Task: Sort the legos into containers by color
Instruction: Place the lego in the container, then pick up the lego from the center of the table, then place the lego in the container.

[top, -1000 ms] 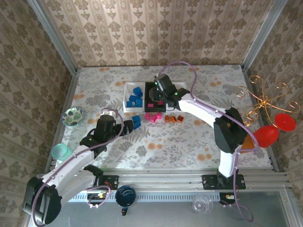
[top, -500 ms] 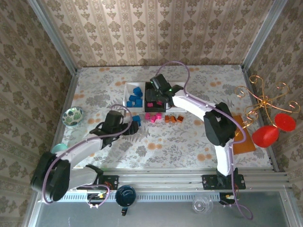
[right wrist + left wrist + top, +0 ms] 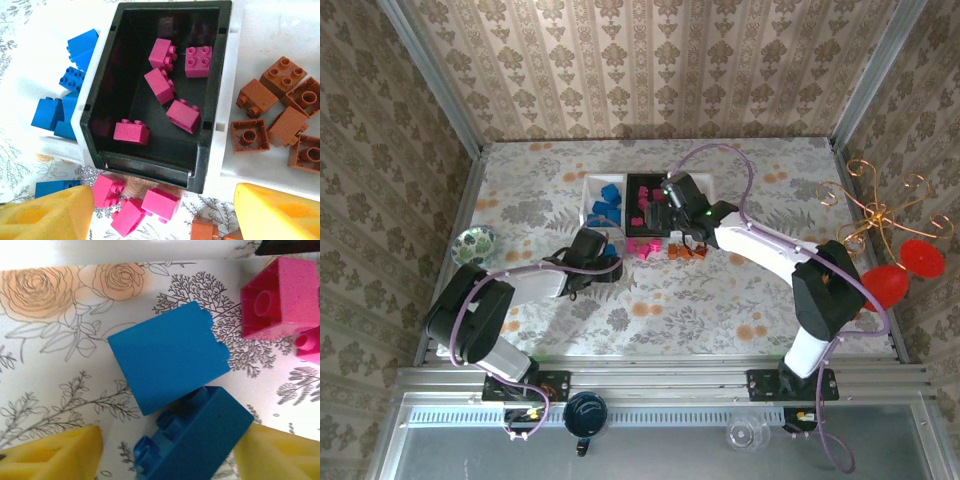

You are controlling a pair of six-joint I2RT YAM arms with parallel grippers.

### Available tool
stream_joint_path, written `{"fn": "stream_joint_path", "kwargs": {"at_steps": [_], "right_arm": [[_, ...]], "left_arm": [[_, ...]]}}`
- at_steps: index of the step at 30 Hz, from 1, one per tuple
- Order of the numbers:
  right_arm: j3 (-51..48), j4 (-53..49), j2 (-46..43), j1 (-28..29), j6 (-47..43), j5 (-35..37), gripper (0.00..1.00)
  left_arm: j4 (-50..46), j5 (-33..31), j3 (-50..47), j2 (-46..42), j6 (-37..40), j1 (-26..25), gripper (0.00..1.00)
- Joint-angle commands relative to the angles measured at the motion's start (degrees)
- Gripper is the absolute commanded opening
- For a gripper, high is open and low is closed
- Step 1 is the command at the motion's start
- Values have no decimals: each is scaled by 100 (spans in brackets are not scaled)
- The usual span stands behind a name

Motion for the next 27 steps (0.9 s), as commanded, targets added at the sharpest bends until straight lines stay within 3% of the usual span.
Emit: {"fn": "stream_joint_path", "kwargs": {"at_steps": [1,8,12,20,23,27], "right_arm": [[-113,166,-264,37,112,-32,75],[-241,223,-261,35,200,-22,75],[-341,219,-320,35,214,-10,75],[-825,329,-712,61,336,-58,75],[-1025,342,-873,169,389,-47,75],[-1251,303,-1017,344,487,45,75]], "left_arm": [[564,142,-46,212,250,-105,62],[316,248,-248,-199,298,-269,39],[-60,280,-518,-859,135,-419,28],[-1073,-61,-74,-2335,11,-422,18],[-994,-133,484,-2086,90,-2,19],[-557,36,1276,-1091,127,569,20]]}}
